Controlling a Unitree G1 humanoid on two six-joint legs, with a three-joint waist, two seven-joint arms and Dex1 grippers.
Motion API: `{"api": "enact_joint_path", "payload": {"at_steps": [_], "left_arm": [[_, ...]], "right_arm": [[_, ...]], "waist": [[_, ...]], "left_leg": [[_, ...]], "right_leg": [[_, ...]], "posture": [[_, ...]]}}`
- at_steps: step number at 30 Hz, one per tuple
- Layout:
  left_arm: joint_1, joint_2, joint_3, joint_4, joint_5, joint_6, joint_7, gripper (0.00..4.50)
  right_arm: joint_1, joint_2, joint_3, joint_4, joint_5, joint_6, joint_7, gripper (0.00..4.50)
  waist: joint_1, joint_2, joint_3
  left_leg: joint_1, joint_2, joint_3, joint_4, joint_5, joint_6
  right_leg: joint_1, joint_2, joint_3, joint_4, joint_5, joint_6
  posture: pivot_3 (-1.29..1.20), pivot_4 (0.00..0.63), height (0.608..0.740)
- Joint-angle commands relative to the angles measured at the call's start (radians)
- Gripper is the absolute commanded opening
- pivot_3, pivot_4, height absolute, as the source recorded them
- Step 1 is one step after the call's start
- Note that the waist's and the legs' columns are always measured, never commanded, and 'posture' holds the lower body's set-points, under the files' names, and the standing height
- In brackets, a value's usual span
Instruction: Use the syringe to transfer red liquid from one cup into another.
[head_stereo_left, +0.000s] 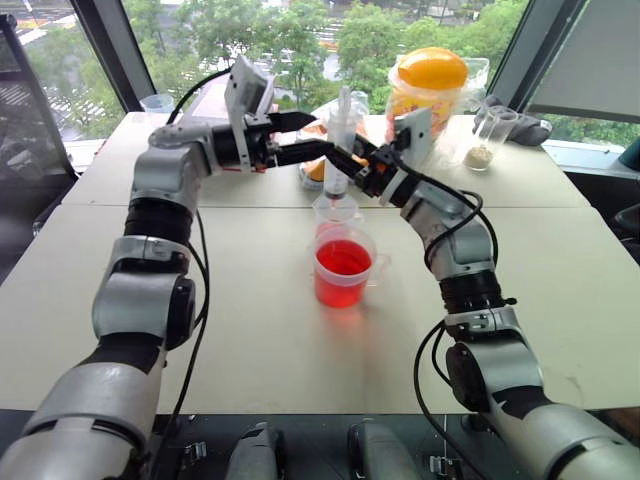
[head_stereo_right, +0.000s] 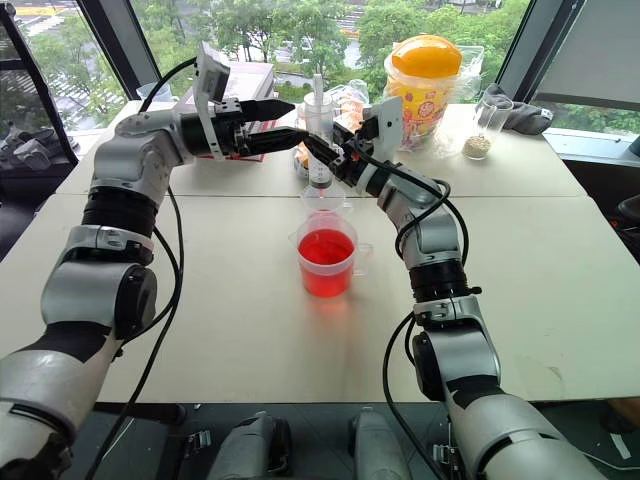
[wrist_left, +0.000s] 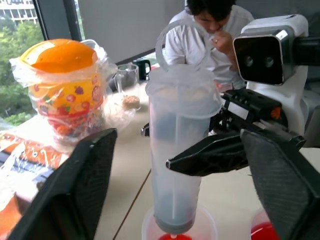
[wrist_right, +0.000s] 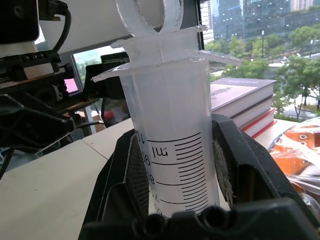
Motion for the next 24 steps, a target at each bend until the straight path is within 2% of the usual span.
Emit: {"api": "enact_joint_path", "payload": {"at_steps": [1,5,9,13,17,20,24], "left_arm": [[0.011,0.056,0.043,-0.110,-0.049,0.043,-0.009,4.47],[0.090,0.100,0.037,-0.214,-0.066,0.091,-0.017,4.47],[0.207,0.120,0.032,-0.344,-0.087,0.118,-0.006,4.47],[0.306,0.121,0.027,-0.467,-0.114,0.172,0.017,4.47],[0.386,0.117,0.010,-0.565,-0.134,0.207,0.029,4.47],[0.423,0.114,0.012,-0.614,-0.160,0.241,0.049,4.47],[0.470,0.121,0.021,-0.690,-0.225,0.295,0.042,4.47]], "right_arm": [[-0.010,-0.001,-0.012,-0.018,0.011,-0.017,-0.001,1.44],[-0.006,-0.005,-0.010,-0.023,0.008,-0.008,-0.005,1.44],[-0.080,-0.014,-0.094,-0.062,0.091,0.181,-0.123,1.44],[-0.256,-0.090,-0.253,-0.087,0.232,0.532,-0.331,1.44],[-0.367,-0.229,-0.286,-0.061,0.246,0.850,-0.429,1.44],[-0.385,-0.359,-0.185,-0.054,0.202,1.096,-0.425,1.44],[-0.292,-0.475,-0.072,-0.082,0.185,1.252,-0.367,1.44]], "waist": [[0.000,0.000,0.000],[0.000,0.000,0.000],[0.001,0.000,0.000],[0.006,0.001,0.001],[0.011,0.000,0.000],[0.008,0.000,0.000],[0.003,0.000,0.000]], "left_leg": [[0.000,0.000,0.000,0.000,0.000,0.000],[0.000,0.000,0.000,0.000,0.000,0.000],[0.000,0.000,0.000,0.000,0.000,0.000],[-0.001,0.000,0.001,0.000,0.000,-0.001],[-0.002,0.000,0.000,-0.001,0.000,-0.001],[-0.002,0.000,0.000,-0.002,0.000,0.000],[-0.002,0.000,0.001,-0.002,0.000,0.000]], "right_leg": [[0.000,0.000,0.000,0.000,0.000,0.000],[0.000,0.000,0.000,0.000,0.000,0.000],[0.000,0.000,0.000,0.001,0.000,0.000],[-0.001,-0.001,0.000,0.001,0.000,0.000],[-0.002,-0.002,0.000,-0.001,0.000,-0.001],[-0.001,-0.002,0.000,-0.003,0.000,-0.001],[-0.002,-0.003,0.000,-0.002,-0.002,-0.004]], "posture": [[0.00,0.150,0.740],[0.00,0.150,0.740],[0.00,0.150,0.740],[0.00,0.150,0.740],[0.00,0.150,0.740],[0.00,0.150,0.740],[0.00,0.150,0.740]]}}
